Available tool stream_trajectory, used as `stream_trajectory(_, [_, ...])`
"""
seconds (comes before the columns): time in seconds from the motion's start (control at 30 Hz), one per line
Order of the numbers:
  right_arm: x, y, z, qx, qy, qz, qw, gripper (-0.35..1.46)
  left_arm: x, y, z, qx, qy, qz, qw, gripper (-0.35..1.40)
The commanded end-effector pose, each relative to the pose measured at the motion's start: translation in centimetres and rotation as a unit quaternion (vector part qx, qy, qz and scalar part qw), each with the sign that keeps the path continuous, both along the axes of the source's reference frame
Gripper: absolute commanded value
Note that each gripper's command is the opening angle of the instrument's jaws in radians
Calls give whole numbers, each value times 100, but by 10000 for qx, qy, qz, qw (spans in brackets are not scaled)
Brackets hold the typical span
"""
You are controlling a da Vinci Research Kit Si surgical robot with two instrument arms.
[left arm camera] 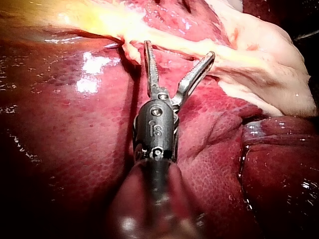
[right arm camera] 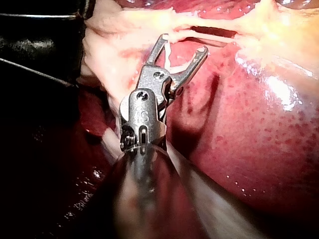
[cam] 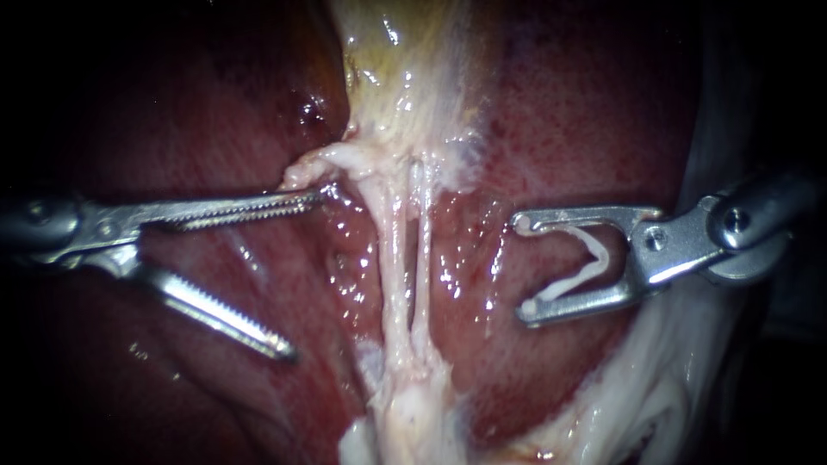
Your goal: Grabbing gallbladder
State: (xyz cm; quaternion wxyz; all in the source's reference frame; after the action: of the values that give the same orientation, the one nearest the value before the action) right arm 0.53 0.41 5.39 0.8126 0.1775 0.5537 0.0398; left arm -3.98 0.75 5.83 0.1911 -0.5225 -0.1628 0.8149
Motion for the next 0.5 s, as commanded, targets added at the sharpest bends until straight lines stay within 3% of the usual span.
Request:
stream_trajectory(0.03, [0, 0, 1, -2, 1, -1, 10000, 50, 2, 1, -2, -5, 9, -15, 10000, 105])
stream_trajectory(0.13, [0, 0, 1, -2, 1, -1, 10000, 50, 10, 12, -12, -41, 61, -101, 9999, 105])
stream_trajectory(0.3, [0, 0, 1, -2, 1, -1, 10000, 50, 23, 50, -29, 4, 150, -284, 9995, 103])
stream_trajectory(0.37, [0, 0, 1, -2, 1, -1, 10000, 50, 26, 65, -27, 15, 179, -340, 9993, 100])
stream_trajectory(0.5, [0, 0, 1, -2, 1, -1, 10000, 50, 27, 79, -9, -1, 223, -407, 9989, 91])
